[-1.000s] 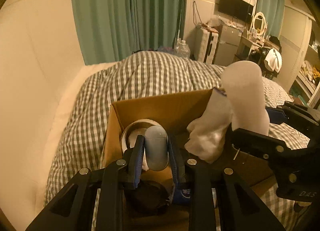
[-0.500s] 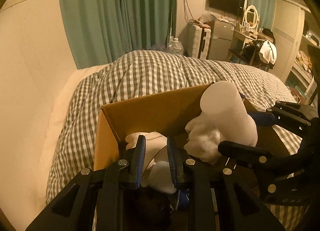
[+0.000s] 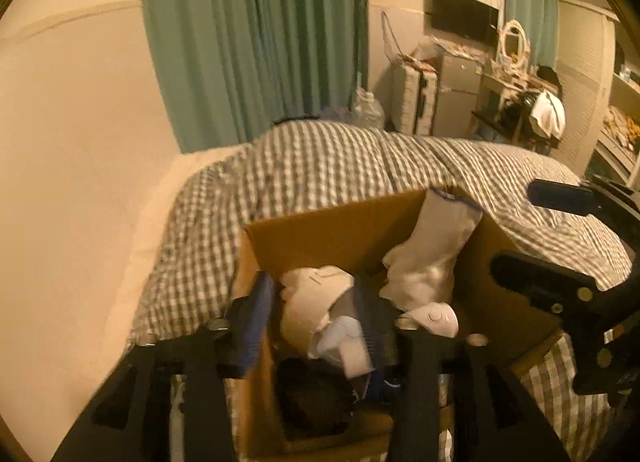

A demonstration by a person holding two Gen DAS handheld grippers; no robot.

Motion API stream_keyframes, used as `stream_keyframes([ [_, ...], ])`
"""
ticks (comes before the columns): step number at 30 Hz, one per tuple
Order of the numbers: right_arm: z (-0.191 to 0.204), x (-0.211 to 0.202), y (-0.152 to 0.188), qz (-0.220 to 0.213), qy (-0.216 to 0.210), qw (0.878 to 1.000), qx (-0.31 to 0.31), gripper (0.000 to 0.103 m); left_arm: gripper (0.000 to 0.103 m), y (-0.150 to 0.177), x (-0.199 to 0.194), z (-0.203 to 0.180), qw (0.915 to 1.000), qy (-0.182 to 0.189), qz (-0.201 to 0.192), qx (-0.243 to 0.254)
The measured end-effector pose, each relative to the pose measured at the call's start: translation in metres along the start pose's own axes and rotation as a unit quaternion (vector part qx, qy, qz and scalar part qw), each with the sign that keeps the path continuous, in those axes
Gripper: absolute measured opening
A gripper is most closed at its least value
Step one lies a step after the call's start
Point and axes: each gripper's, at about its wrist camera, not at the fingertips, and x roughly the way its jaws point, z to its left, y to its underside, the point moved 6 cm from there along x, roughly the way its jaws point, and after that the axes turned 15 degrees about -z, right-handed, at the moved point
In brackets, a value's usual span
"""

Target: Organize objects

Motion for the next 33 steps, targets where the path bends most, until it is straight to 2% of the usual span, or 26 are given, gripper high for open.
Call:
stream_keyframes([
  [4,0.0,-0.017,-0.014,-0.018,0.011,1.0,-0.007,0.081,0.056,-0.014,-0.024,0.005,0.9996,-0.01,-0.026,0.001],
  [6,0.005,-0.033,-0.024,-0.029,0.021,0.999,-0.013,0.083,0.068,-0.023,-0.035,0.005,0.9992,-0.013,-0.038,0.002],
  [12,0.015,-0.07,-0.048,-0.061,0.042,0.997,-0.014,0.085,0.089,-0.049,-0.066,0.006,0.9957,-0.029,-0.087,0.006],
  [17,0.02,-0.098,-0.065,-0.115,0.065,0.991,-0.01,0.094,0.1,-0.066,-0.087,0.005,0.9905,-0.03,-0.134,-0.009],
  [20,0.02,-0.108,-0.07,-0.137,0.071,0.988,0.008,0.096,0.101,-0.074,-0.092,0.005,0.9868,-0.042,-0.156,-0.002],
  [23,0.019,-0.113,-0.069,-0.136,0.087,0.987,0.015,0.099,0.103,-0.074,-0.094,0.002,0.9836,-0.057,-0.171,0.013],
  [28,0.012,-0.111,-0.057,-0.11,0.128,0.985,0.015,0.101,0.103,-0.056,-0.091,-0.002,0.9875,-0.059,-0.146,-0.002],
  [33,0.006,-0.108,-0.029,-0.096,0.129,0.986,0.037,0.101,0.103,-0.035,-0.089,-0.001,0.9872,-0.066,-0.142,-0.029],
])
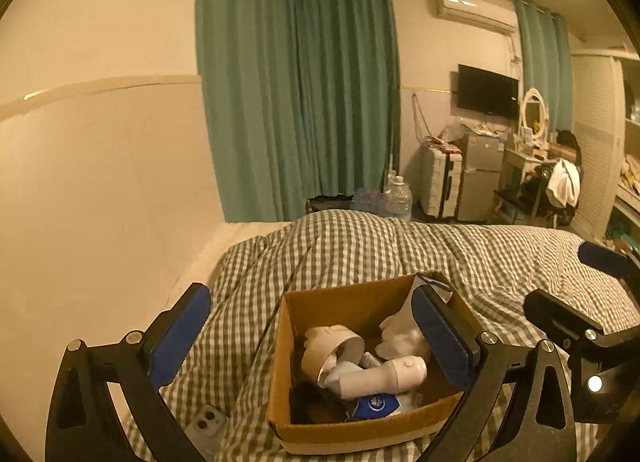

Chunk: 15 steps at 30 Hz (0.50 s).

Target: Organize objects

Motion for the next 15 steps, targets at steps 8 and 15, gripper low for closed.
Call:
stream_keyframes([
  [8,-0.005,-0.005,0.025,0.006,0.015,1.0,0.0,0.101,0.103,0.036,-0.008,0.005,0.9991,-0.022,0.026,-0.025],
  [15,0.001,0.001,0.036,0.023,0.024,0.999,-0.015,0.101,0.103,0.046,-0.019,0.003,0.999,-0.009,0.029,-0.033],
])
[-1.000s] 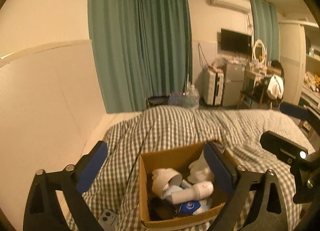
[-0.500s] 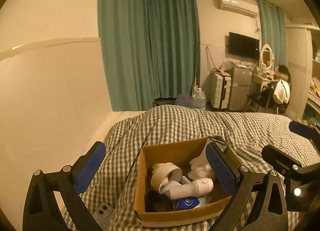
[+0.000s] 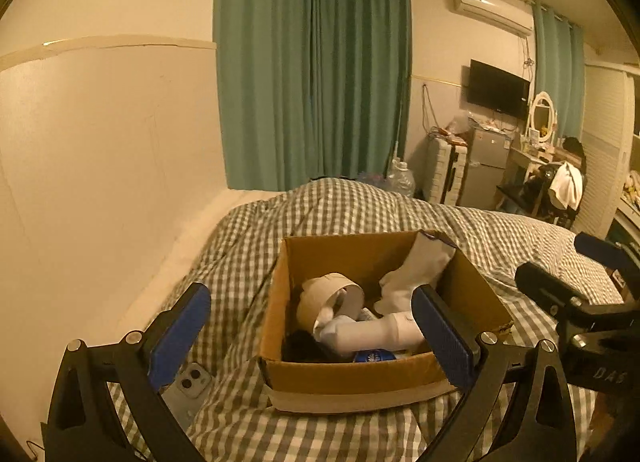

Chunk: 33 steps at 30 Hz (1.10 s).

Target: Organize objects

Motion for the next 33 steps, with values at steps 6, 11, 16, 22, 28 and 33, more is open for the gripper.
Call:
stream_keyframes([
  [6,-0.001,0.003,0.005,0.011,0.007,1.0,0.002,0.101,0.103,-0.002,-0.004,0.003,0.9999,-0.014,-0.005,-0.001],
  [11,-0.007,0.003,0.006,0.014,0.014,1.0,0.007,0.101,0.103,0.006,0.003,0.001,0.9997,-0.021,0.01,0.006],
  [16,-0.01,0.004,0.007,0.016,0.016,1.0,0.009,0.101,0.103,0.007,0.005,0.0,0.9997,-0.019,0.016,0.006],
  [22,-0.011,0.005,0.006,0.018,0.015,1.0,0.009,0.101,0.103,0.007,0.005,-0.001,0.9997,-0.018,0.015,0.008],
  [28,-0.011,0.005,0.006,0.016,0.013,1.0,0.012,0.101,0.103,0.01,0.006,-0.001,0.9996,-0.019,0.017,0.011],
  [33,-0.01,0.008,0.009,0.019,0.014,1.0,0.011,0.101,0.103,0.01,0.006,-0.001,0.9997,-0.015,0.017,0.01],
])
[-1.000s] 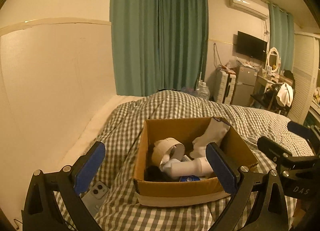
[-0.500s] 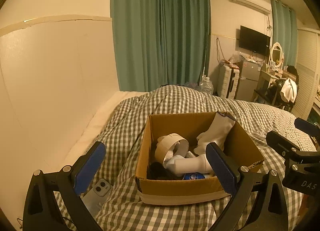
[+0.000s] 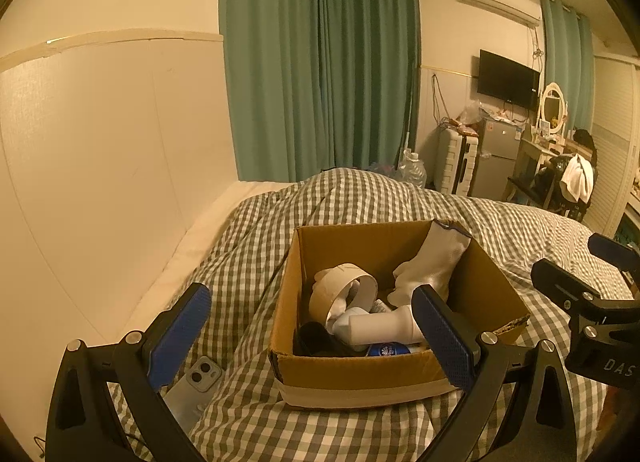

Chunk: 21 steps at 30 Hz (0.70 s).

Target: Organize objects

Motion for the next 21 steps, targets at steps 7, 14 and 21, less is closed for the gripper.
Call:
stream_keyframes([
  [7,0.0007,0.003,0.0015,0.002,0.003,1.0,0.001,0.101,0.103,0.0001,-0.0034,-0.0017,1.0,0.008,0.0,-0.005],
  [14,-0.0008,0.003,0.0029,0.001,0.006,1.0,0.0,0.101,0.103,0.0008,-0.0059,-0.0037,1.0,0.008,0.001,-0.005],
  [21,0.0007,0.004,0.0054,0.002,0.007,1.0,-0.001,0.101,0.103,0.0024,-0.0057,-0.0032,1.0,0.005,0.004,-0.007],
])
